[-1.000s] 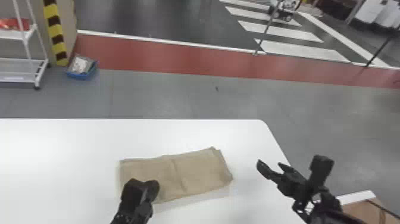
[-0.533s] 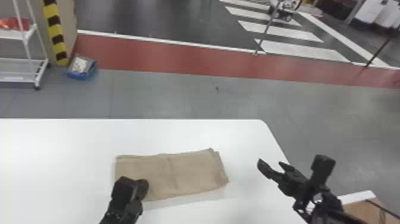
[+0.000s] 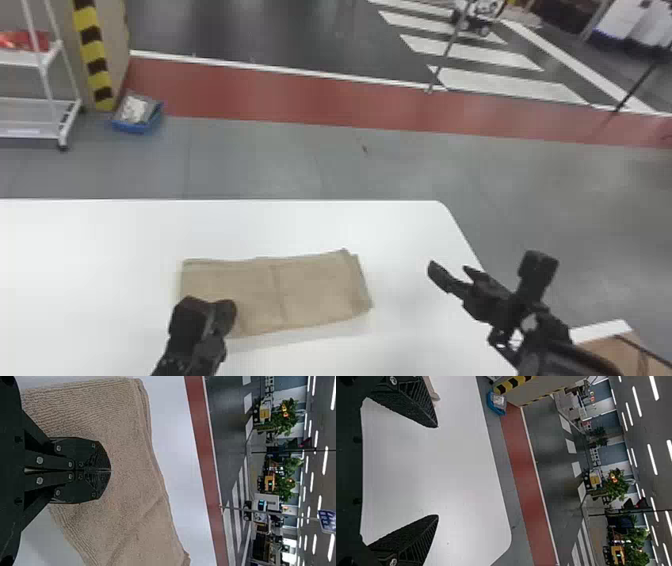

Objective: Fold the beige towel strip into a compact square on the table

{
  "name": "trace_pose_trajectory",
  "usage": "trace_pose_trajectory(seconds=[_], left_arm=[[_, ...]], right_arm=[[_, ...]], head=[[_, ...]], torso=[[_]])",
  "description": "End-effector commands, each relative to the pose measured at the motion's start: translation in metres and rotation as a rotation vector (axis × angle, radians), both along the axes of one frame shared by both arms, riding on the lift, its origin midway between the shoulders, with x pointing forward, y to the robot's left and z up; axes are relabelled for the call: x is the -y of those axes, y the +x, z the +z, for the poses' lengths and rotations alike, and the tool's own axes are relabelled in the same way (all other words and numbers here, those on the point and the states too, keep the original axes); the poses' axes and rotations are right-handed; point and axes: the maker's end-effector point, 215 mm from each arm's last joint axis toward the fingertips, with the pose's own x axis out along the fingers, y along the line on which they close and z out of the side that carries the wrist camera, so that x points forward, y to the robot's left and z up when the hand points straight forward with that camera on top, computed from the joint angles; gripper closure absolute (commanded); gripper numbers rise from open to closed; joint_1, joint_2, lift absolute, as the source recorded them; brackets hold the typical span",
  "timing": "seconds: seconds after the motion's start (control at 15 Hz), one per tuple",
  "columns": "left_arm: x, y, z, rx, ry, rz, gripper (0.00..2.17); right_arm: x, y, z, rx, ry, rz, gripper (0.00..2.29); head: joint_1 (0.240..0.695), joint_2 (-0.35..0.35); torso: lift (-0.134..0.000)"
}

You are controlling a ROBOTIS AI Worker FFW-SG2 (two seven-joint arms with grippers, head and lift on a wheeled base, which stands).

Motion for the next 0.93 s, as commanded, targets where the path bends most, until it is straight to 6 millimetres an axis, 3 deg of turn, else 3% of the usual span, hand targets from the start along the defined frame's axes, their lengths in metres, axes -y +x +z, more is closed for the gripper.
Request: trace_pose_trajectory(seconds=[0.0, 0.07, 0.27, 0.6, 0.87], left_arm=[[0.001, -0.008, 0.021, 0.026, -0.015, -0.007, 1.77], [0.001, -0.005, 0.034, 0.049, -0.021, -0.008, 1.77], [0.007, 0.001, 0.045, 0.067, -0.034, -0.015, 1.77], [0.021, 0.002, 0.027, 0.046, -0.009, -0.050, 1.77], [0.027, 0.000, 0.029, 0.050, -0.013, -0.065, 1.77]], right_arm=[[-0.006, 0.010, 0.003, -0.007, 0.014, 0.008, 0.07], [-0.008, 0.015, 0.003, -0.012, 0.015, 0.012, 0.07], [-0.030, 0.039, 0.001, -0.033, 0.000, 0.066, 0.16], [-0.096, 0.079, -0.041, -0.172, -0.070, 0.185, 0.17], [-0.132, 0.082, -0.067, -0.256, -0.097, 0.245, 0.19]], head=[[0.695, -0.350], [0.695, -0.350], [0.695, -0.350], [0.695, -0.350], [0.695, -0.350]], torso=[[0.000], [0.000], [0.000], [0.000], [0.000]])
